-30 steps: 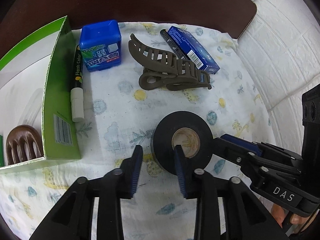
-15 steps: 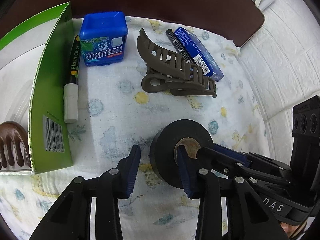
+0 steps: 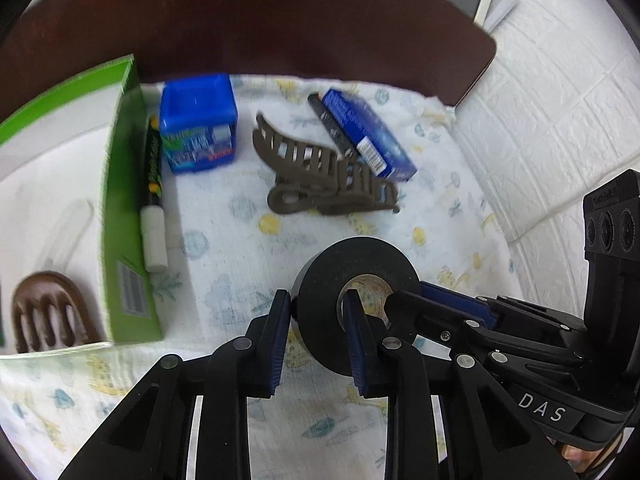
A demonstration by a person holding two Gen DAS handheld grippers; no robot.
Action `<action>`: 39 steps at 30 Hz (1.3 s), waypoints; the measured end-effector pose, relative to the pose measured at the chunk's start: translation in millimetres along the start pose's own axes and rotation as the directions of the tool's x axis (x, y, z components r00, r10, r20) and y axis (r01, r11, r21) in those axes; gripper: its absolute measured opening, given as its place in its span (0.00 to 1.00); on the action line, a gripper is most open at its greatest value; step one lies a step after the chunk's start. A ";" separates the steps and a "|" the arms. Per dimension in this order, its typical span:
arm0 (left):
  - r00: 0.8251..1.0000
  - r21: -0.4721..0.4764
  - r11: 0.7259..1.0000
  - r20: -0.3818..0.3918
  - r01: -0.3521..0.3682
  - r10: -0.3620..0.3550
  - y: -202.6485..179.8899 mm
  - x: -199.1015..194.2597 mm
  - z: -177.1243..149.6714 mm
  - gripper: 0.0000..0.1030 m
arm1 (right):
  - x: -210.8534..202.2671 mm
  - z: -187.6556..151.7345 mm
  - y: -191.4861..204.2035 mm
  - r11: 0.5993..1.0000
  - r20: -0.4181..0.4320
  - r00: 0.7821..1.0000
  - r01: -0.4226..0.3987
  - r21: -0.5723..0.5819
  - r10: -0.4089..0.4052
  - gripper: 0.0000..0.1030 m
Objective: Organize rigid objects
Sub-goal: 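Carry the tape roll into the white box and release it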
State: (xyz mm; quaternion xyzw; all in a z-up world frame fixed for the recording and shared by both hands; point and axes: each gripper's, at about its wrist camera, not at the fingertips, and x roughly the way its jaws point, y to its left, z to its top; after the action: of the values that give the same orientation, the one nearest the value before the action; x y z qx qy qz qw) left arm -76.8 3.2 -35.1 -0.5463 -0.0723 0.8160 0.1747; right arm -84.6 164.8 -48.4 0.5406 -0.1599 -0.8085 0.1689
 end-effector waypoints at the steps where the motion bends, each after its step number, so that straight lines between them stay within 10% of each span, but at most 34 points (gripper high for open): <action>1: 1.000 0.004 1.000 0.021 -0.001 0.001 -0.4 -7.5 1.5 0.26 | -5.4 1.1 4.5 1.000 0.017 1.000 -0.001 -0.010 0.001 0.25; 12: 0.966 -0.092 0.990 0.225 -0.109 0.127 70.2 -99.0 9.6 0.26 | -13.0 36.5 108.6 0.973 0.095 0.988 -0.097 -0.210 0.119 0.26; 21: 0.959 -0.248 0.954 0.183 -0.169 0.217 168.9 -106.9 -0.8 0.26 | 66.4 51.6 187.2 0.942 -0.038 0.978 -0.207 -0.264 0.204 0.26; 31: 0.971 -0.348 0.929 0.149 -0.128 0.189 223.7 -86.0 -0.7 0.25 | 114.5 65.3 208.4 0.942 -0.117 0.967 -0.248 -0.228 0.226 0.27; 39: 0.964 -0.295 0.945 0.176 -0.140 0.198 191.3 -89.0 1.9 0.25 | 70.7 63.2 176.0 0.954 -0.042 0.982 -0.188 -0.235 0.183 0.26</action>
State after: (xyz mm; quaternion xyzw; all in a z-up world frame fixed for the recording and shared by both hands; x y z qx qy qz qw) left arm -87.6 -206.7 -16.3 -0.4835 -0.1572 0.8610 0.0162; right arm -151.0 -18.9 -5.8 0.5071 -0.1099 -0.7970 0.3092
